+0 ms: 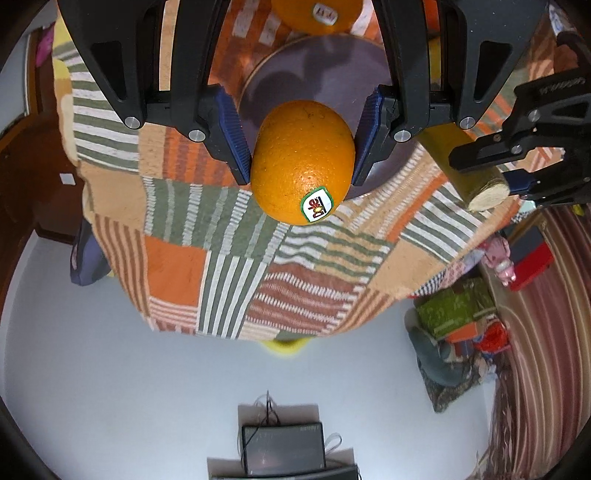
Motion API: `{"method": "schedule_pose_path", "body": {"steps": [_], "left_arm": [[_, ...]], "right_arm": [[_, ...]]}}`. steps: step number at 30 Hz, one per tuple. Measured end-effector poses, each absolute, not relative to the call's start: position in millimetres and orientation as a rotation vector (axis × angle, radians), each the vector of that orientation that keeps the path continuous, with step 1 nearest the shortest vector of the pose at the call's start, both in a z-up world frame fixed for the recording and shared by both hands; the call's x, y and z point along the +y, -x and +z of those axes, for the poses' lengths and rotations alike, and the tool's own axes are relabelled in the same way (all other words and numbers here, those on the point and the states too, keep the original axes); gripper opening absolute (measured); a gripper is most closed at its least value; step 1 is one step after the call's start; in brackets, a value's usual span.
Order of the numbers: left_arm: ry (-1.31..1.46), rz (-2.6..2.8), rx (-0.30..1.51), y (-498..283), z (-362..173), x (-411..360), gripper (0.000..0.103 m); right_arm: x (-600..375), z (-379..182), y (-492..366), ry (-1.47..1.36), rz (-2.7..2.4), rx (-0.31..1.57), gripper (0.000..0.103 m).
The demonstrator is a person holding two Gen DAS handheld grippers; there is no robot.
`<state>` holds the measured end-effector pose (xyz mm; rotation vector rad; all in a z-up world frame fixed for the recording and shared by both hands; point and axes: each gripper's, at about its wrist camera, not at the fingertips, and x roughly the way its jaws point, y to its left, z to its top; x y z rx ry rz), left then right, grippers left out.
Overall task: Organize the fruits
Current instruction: 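Carry both onto the purple plate and open both tools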
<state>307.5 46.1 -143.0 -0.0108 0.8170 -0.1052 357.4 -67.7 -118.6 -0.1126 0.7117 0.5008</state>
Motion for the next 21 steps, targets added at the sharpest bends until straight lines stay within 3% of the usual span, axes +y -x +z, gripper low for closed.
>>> {"method": "schedule_pose_path", "body": {"steps": [21], "left_arm": [[0.004,-0.092,0.895,-394,-180,46,0.037]], "right_arm": [[-48,-173,-415,0.222,0.568,0.914,0.051]]}}
